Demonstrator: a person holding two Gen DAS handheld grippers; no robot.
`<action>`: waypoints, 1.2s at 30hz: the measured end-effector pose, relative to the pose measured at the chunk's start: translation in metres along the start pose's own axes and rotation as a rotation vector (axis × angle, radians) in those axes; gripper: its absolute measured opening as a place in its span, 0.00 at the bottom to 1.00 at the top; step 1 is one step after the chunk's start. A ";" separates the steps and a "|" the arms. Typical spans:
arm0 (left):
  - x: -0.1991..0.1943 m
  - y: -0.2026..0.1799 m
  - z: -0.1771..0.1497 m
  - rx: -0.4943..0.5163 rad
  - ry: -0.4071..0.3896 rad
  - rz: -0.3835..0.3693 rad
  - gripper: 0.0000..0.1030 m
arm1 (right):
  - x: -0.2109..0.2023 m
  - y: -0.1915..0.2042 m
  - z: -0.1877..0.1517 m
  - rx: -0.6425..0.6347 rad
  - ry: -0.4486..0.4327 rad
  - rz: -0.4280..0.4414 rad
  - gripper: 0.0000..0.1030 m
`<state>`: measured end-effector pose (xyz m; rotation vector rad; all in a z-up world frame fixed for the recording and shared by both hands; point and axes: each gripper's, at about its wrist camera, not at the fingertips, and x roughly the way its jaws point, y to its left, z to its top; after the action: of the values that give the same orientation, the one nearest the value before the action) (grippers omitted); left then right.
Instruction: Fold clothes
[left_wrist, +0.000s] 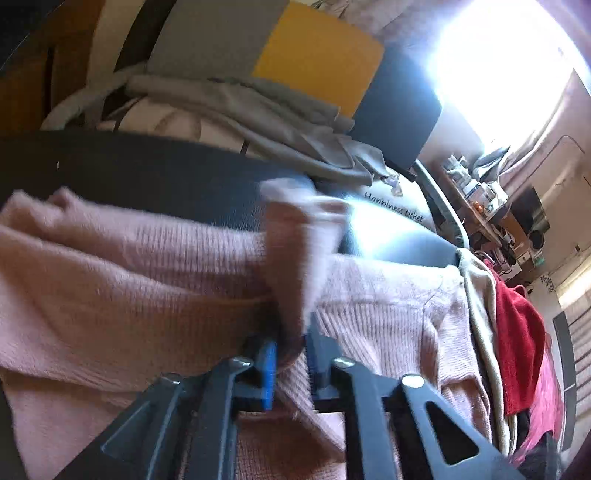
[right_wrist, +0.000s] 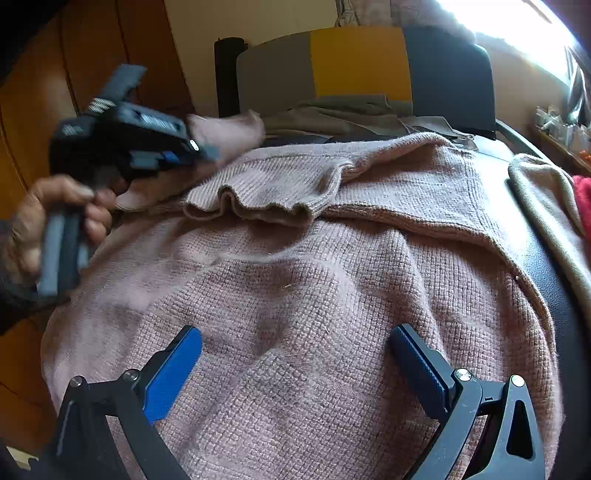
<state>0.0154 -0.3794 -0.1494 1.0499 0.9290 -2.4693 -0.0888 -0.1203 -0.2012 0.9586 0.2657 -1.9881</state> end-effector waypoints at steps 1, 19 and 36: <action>-0.007 0.009 -0.004 -0.023 -0.010 -0.011 0.28 | 0.000 0.001 0.002 -0.005 0.013 -0.002 1.00; -0.084 0.134 -0.059 -0.285 -0.129 -0.141 0.39 | 0.079 -0.035 0.150 0.616 -0.037 0.427 0.99; -0.072 0.147 -0.047 -0.193 -0.115 -0.049 0.40 | 0.067 0.029 0.225 0.141 0.041 0.163 0.09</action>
<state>0.1630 -0.4559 -0.1870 0.8224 1.1418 -2.3922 -0.2042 -0.2951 -0.0911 1.0768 0.0676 -1.8579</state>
